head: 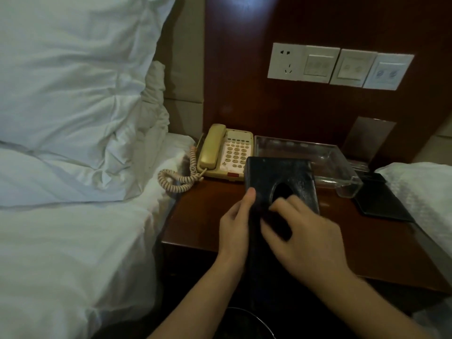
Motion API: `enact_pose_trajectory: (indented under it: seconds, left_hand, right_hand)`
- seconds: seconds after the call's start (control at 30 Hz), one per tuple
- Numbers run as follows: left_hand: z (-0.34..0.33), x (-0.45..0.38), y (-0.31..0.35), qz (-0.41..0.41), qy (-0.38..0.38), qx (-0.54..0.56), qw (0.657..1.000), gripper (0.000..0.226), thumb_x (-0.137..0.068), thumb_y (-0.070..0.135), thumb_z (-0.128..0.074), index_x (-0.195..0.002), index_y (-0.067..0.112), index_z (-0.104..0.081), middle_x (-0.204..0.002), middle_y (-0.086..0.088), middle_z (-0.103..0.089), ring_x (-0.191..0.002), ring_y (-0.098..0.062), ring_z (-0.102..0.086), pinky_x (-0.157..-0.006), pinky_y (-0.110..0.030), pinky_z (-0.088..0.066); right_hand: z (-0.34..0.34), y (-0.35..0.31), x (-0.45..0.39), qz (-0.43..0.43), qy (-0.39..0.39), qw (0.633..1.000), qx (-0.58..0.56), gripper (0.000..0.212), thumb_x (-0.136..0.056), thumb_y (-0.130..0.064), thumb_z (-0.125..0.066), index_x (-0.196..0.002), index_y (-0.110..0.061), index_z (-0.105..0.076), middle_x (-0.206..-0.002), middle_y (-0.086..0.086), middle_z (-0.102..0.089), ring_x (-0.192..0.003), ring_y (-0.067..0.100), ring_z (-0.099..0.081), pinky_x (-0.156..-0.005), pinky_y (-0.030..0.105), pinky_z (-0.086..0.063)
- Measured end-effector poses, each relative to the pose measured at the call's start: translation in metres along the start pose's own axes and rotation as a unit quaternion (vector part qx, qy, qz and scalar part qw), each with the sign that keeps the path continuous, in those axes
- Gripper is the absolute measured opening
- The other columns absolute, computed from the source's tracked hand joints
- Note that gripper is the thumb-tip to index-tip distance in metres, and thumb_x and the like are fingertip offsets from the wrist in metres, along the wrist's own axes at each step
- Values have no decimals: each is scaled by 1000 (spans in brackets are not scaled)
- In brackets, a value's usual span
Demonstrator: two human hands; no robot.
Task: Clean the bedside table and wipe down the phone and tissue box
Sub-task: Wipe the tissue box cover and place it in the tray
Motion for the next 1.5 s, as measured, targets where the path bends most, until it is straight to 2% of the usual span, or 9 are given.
enact_pose_trajectory:
  seconds: [0.2,0.5,0.67,0.87,1.07,1.17,1.23,1.3,1.5]
  left_hand:
    - [-3,5,0,-19,-4,-35,999,38,-90,48,-67,-100,15,-81,-99,-8,-79,-97,-24,-75,-92,-40,-57]
    - [-6,-4,6,-31,15,-57,998,36,-93,46,-63,-93,14,-81,-90,-6,-80,-86,-18,-76,-74,-26,-56]
    - [-6,-3,0,14,-8,-87,996,50,-88,55,-63,-106,11,-77,-98,-9,-79,-95,-25,-76,-93,-41,-58]
    - [-15,-1,8,-19,-27,-170,985,61,-73,54,-80,-126,29,-64,-108,8,-76,-96,-10,-74,-86,-31,-58]
    - [-21,4,20,-130,10,-325,937,77,-75,53,-83,-141,41,-45,-135,15,-57,-125,-6,-56,-104,-34,-50]
    - [-31,30,43,-300,80,-479,821,80,-84,55,-71,-152,32,-36,-153,14,-33,-142,-2,-30,-115,-21,-30]
    - [-51,48,49,-388,65,-490,778,50,-94,44,-63,-140,30,-51,-140,16,-47,-133,2,-40,-109,-13,-35]
    - [-69,55,37,-347,25,-497,795,35,-103,40,-52,-137,34,-53,-131,21,-54,-120,6,-51,-102,-20,-46]
    - [-90,51,3,-127,1,-471,873,52,-106,51,-35,-155,34,-34,-142,14,-56,-131,-6,-52,-113,-30,-41]
  right_hand:
    - [15,68,-53,-118,75,990,13,23,-93,-42,-58,-111,-27,-57,-104,-6,-50,-74,10,-54,-53,23,-44]
    - [8,80,36,-217,35,954,-205,21,-89,-41,-63,-101,-49,-49,-107,-23,-46,-90,-11,-52,-65,11,-40]
    - [-2,83,41,-261,73,918,-288,18,-91,-39,-64,-100,-51,-53,-106,-19,-53,-93,-11,-52,-73,17,-40]
    - [-3,90,50,-272,118,889,-350,21,-85,-40,-69,-101,-49,-58,-101,-17,-61,-92,-1,-61,-80,36,-53]
    - [-4,87,59,-248,131,893,-353,30,-84,-30,-73,-100,-51,-57,-100,-17,-61,-92,2,-63,-76,31,-53]
    - [-3,87,60,-243,132,895,-349,35,-84,-29,-73,-99,-55,-55,-101,-20,-59,-94,0,-61,-76,21,-51]
    - [-2,87,60,-248,137,893,-350,36,-84,-30,-73,-99,-57,-54,-101,-22,-58,-96,-3,-60,-76,18,-50]
    - [0,87,61,-251,146,895,-338,34,-85,-29,-73,-97,-53,-54,-101,-23,-57,-96,-4,-59,-76,19,-48]
    - [3,85,65,-254,160,894,-332,34,-86,-29,-71,-100,-52,-50,-105,-24,-55,-97,-9,-56,-74,15,-45]
Point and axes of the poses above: each hand's wrist, its own x-axis away from the middle knuckle, its own z-axis out of the back of the hand, y = z × x, the point moved 7 cm from there along -x, towards the middle knuckle
